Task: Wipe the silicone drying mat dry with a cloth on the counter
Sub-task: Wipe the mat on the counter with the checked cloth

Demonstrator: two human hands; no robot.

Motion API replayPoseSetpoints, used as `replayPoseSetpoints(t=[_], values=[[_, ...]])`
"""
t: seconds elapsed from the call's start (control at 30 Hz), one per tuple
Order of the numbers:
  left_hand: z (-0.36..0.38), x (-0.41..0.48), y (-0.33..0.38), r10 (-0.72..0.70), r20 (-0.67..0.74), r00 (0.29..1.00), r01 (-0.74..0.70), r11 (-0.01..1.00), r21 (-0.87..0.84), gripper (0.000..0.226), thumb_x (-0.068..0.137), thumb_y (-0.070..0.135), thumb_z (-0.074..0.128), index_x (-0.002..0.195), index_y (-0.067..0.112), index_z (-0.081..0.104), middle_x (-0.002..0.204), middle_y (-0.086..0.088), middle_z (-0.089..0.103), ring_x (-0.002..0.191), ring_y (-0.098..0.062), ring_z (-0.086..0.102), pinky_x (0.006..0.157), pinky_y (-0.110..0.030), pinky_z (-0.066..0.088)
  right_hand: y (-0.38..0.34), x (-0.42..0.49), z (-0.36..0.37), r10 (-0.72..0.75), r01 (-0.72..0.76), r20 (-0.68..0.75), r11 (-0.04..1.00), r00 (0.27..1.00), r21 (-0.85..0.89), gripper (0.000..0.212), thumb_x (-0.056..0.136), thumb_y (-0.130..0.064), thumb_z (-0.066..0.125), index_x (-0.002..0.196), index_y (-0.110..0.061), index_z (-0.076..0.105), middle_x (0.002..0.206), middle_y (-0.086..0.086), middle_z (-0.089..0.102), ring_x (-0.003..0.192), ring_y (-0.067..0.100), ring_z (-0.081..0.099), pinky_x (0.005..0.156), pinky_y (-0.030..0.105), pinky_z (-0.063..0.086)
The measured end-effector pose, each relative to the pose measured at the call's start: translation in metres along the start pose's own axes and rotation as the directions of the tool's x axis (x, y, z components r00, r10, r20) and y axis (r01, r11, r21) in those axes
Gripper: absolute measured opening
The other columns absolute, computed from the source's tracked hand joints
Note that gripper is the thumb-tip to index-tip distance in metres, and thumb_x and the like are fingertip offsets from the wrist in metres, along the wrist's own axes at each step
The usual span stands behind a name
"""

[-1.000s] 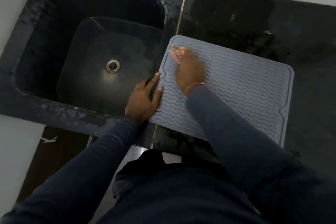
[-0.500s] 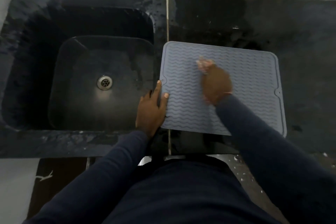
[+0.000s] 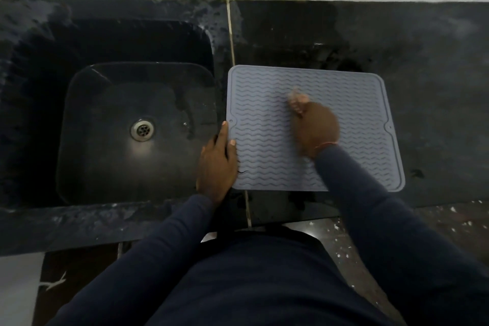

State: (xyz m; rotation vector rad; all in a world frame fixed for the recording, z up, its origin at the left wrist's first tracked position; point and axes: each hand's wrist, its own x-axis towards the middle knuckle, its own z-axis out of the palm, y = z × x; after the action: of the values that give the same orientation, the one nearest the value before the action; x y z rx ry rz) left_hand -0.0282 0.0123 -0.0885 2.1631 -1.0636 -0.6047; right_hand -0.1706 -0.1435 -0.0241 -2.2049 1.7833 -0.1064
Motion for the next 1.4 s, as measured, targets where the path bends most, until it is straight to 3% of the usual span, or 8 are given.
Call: replayPoseSetpoints(t=[0.13,0.23,0.47,0.7,0.8,0.97,1.23,1.4], values=[[0.001,-0.001,-0.001,0.028,0.012,1.000,-0.028,0.999,0.015,0.054,0.100,0.042,0.029,0.151,0.024,0.027,0.136,-0.016,0.052,0.118,-0.035,0.049,0.100,-0.041,0.040,-0.082,-0.032,0.032,-0.276,0.255,0.094,0.949,0.957,0.187,0.031,0.098,-0.033,0.048,0.109,-0.013,0.069,0.103,0.008,0.071,0.093,0.027,0.066,0.078,0.031,0.047],[-0.001,0.001,-0.002,0.040,0.003,0.999,-0.040,0.999,-0.003,0.053,0.100,0.042,0.030,0.150,0.023,0.031,0.137,-0.016,0.051,0.119,-0.035,0.049,0.101,-0.038,0.037,-0.076,-0.019,0.017,-0.309,0.240,0.240,0.930,0.920,0.278,0.038,0.095,-0.047,0.054,0.085,-0.015,0.071,0.082,0.008,0.068,0.078,0.025,0.064,0.073,0.034,0.050],[0.000,0.000,-0.006,0.030,-0.037,0.999,-0.031,0.999,-0.026,0.047,0.101,0.034,0.038,0.147,0.024,0.038,0.144,-0.015,0.044,0.133,-0.031,0.037,0.111,-0.040,0.030,0.025,-0.013,-0.009,0.171,-0.171,0.001,0.985,0.985,0.005,0.057,0.094,-0.060,0.040,0.111,-0.012,0.065,0.106,0.014,0.068,0.099,0.034,0.063,0.077,0.034,0.044],[0.000,0.002,-0.010,0.077,-0.044,0.996,-0.078,0.997,-0.028,0.049,0.099,0.034,0.036,0.145,0.021,0.041,0.136,-0.017,0.050,0.126,-0.032,0.043,0.107,-0.036,0.032,-0.088,-0.045,0.035,-0.305,0.274,0.159,0.943,0.939,0.187,0.033,0.097,-0.035,0.050,0.121,-0.017,0.065,0.113,0.011,0.069,0.105,0.031,0.063,0.088,0.035,0.047],[0.000,0.001,-0.009,0.025,-0.022,0.999,-0.025,0.999,-0.027,0.053,0.098,0.044,0.036,0.147,0.026,0.036,0.141,-0.013,0.046,0.130,-0.029,0.039,0.110,-0.038,0.031,-0.042,-0.030,0.012,-0.182,0.120,0.214,0.954,0.960,0.276,0.048,0.093,-0.057,0.052,0.100,-0.013,0.071,0.095,0.011,0.070,0.089,0.028,0.066,0.082,0.041,0.052],[0.002,-0.003,-0.007,0.049,0.032,0.998,-0.048,0.999,-0.015,0.075,0.087,0.060,0.044,0.150,0.024,0.025,0.150,-0.012,0.033,0.137,-0.028,0.031,0.112,-0.048,0.030,0.056,-0.050,-0.025,0.257,-0.259,0.038,0.949,0.966,0.180,0.058,0.095,-0.061,0.042,0.123,-0.010,0.052,0.118,0.018,0.062,0.108,0.037,0.059,0.089,0.039,0.042],[0.000,-0.005,-0.003,0.123,-0.020,0.992,-0.121,0.990,0.077,0.060,0.092,0.040,0.046,0.142,0.007,0.040,0.141,-0.018,0.046,0.128,-0.034,0.043,0.108,-0.040,0.033,-0.053,-0.095,0.034,-0.206,0.126,0.227,0.937,0.952,0.325,0.042,0.098,-0.050,0.039,0.121,-0.017,0.051,0.112,0.013,0.066,0.103,0.034,0.063,0.085,0.038,0.046],[-0.008,-0.021,-0.006,0.086,-0.114,0.990,-0.067,0.985,0.160,0.058,0.096,0.043,0.038,0.142,0.008,0.040,0.145,-0.016,0.043,0.133,-0.032,0.038,0.108,-0.044,0.032,0.068,-0.066,-0.013,0.070,-0.080,0.057,0.972,0.996,0.222,0.053,0.096,-0.058,0.043,0.122,-0.014,0.056,0.120,0.015,0.063,0.111,0.035,0.059,0.087,0.036,0.043]])
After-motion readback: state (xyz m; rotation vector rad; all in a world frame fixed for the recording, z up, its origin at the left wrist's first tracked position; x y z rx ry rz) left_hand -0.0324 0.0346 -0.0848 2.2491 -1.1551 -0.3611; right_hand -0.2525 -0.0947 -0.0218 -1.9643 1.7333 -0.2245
